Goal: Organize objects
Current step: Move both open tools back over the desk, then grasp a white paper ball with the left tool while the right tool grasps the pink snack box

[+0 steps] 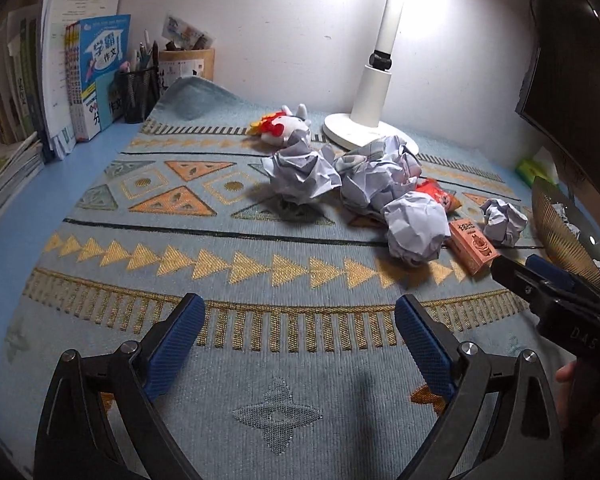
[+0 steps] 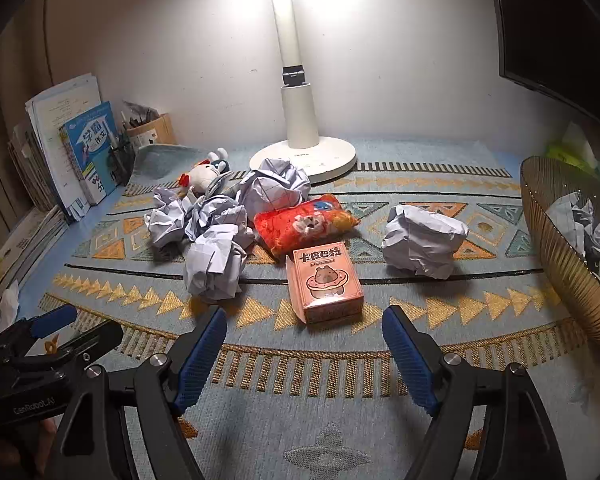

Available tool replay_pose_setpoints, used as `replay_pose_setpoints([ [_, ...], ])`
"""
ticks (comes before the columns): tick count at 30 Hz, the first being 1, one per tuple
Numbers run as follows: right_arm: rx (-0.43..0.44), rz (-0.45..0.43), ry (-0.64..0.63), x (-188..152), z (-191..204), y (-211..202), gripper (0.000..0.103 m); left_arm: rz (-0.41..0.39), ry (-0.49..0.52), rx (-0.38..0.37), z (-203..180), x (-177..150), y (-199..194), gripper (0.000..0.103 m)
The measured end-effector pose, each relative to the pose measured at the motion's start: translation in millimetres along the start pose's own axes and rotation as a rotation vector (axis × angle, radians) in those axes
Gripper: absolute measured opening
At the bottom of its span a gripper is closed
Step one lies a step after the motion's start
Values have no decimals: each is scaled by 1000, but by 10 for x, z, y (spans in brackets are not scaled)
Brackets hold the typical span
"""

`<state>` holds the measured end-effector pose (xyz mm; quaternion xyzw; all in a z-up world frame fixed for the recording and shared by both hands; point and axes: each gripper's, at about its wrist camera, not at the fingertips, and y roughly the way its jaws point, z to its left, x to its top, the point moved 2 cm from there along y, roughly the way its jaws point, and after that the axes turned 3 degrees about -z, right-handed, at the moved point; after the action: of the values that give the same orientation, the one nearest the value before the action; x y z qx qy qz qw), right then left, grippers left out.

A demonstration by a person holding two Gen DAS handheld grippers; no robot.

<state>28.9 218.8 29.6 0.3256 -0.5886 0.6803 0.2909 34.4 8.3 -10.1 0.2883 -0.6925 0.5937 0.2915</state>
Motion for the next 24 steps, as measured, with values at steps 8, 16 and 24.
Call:
replay_pose_setpoints([
  [8,-63,-59,-48,-15,74,-126,88,-6,183,51,-311,-102,-39,96],
  [16,-79,-34,-86,-22,134,-80,90,-15,277,111,-440,-139,-58,97],
  [24,-67,0,-78,-35,126,-16,90,6,259,99,-383,-130,-19,97],
])
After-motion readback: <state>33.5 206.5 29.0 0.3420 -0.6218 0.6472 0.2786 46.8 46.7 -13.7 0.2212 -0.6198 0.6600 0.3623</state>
